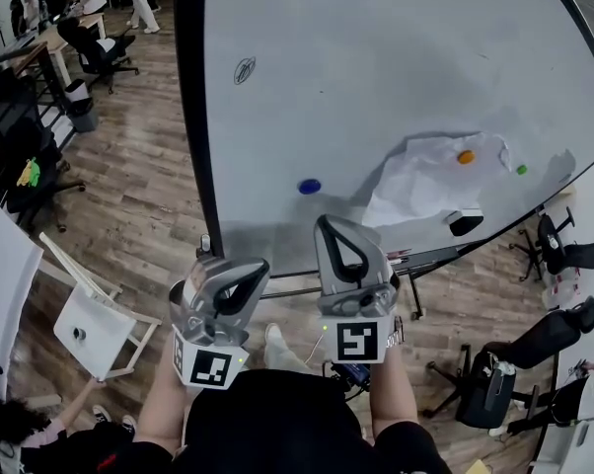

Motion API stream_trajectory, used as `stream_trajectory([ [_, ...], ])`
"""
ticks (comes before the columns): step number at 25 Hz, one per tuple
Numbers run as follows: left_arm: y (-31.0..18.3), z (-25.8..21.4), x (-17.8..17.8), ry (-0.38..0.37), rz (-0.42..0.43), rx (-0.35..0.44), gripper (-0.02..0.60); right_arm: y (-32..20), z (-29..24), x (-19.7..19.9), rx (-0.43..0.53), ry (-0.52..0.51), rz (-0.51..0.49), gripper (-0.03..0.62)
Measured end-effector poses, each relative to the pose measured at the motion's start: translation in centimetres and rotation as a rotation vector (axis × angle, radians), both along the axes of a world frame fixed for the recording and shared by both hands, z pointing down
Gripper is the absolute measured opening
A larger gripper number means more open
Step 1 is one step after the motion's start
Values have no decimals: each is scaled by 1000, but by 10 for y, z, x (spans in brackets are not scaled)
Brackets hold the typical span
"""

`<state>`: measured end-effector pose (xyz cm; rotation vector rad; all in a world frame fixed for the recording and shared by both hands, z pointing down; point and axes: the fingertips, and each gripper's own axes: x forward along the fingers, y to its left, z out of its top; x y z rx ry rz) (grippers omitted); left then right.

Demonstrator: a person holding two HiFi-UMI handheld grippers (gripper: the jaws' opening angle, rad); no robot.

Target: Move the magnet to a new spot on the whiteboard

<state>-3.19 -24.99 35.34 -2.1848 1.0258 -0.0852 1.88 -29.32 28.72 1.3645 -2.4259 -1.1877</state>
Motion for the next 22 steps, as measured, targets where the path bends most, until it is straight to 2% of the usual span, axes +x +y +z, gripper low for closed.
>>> stream_trajectory([
  [11,-1,-3,-5,-1,-25,8,2,-14,3,-10,-39,10,-13,111],
  [22,-2,-1,-13,3,-63,-1,2,-28,2,-14,-65,-4,-15,150],
])
